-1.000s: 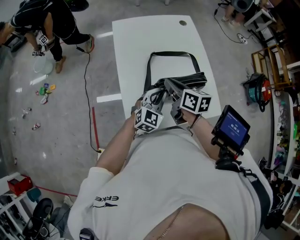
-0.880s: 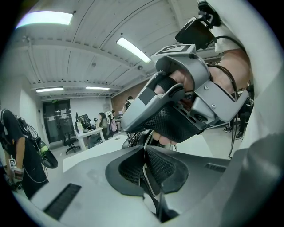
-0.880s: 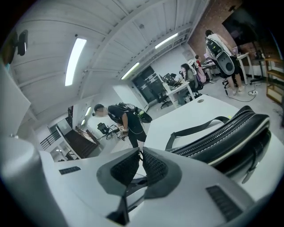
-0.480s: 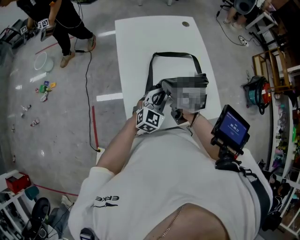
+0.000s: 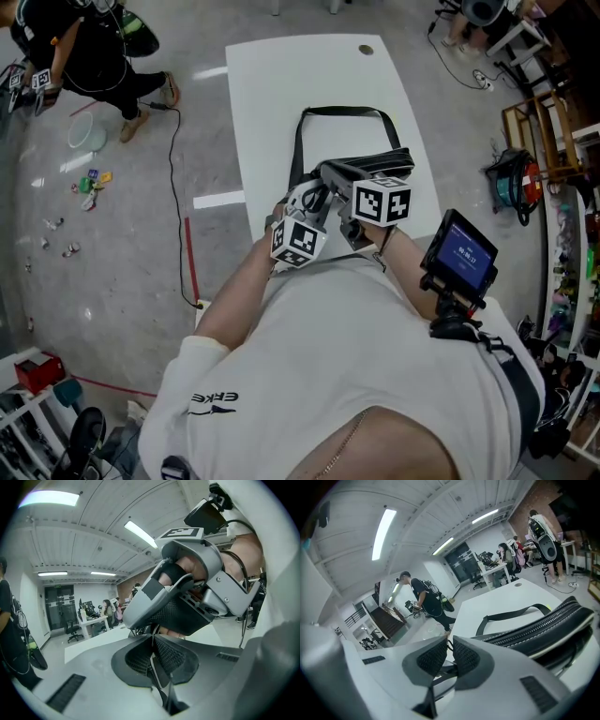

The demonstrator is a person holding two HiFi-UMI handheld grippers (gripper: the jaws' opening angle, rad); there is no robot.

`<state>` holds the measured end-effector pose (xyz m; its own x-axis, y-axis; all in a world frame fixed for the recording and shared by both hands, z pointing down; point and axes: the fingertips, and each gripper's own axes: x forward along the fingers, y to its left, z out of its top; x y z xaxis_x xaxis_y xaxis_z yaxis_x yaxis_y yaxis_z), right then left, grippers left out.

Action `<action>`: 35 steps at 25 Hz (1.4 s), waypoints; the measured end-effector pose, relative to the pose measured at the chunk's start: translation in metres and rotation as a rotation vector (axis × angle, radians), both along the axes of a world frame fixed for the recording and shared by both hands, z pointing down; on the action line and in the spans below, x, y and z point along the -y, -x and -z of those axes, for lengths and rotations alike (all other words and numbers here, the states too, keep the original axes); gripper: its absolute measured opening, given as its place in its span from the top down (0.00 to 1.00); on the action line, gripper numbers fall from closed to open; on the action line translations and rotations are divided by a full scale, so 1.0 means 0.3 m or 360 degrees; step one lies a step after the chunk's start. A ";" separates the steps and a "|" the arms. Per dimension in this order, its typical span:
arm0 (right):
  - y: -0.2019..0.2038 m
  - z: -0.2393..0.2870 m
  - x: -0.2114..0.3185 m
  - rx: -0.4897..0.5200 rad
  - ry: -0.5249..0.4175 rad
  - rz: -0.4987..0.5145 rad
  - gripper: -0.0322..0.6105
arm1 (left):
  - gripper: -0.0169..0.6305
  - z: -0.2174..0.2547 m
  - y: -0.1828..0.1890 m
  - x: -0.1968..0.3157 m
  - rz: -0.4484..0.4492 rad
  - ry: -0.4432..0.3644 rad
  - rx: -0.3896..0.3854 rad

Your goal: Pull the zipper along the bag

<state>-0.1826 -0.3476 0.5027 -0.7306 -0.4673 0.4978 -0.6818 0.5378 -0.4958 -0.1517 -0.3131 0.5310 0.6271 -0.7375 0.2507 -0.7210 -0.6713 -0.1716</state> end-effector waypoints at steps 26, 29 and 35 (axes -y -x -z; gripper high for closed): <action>-0.265 0.055 -0.179 0.0033 -0.0153 -0.0256 0.90 | 0.95 0.087 0.072 -0.147 0.0410 0.0059 -0.0291; -0.369 0.062 -0.272 0.0028 -0.0194 -0.0217 0.90 | 0.95 0.116 -0.010 -0.231 0.0510 0.0045 -0.0332; -0.617 0.054 -0.375 0.0053 -0.0249 -0.0200 0.90 | 0.96 0.135 -0.205 -0.330 0.0669 0.0036 -0.0404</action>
<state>0.0023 -0.2350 0.4866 -0.6764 -0.6257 0.3885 -0.7331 0.5217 -0.4362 -0.0903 -0.2142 0.4906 0.3194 -0.9361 0.1475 -0.9476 -0.3146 0.0556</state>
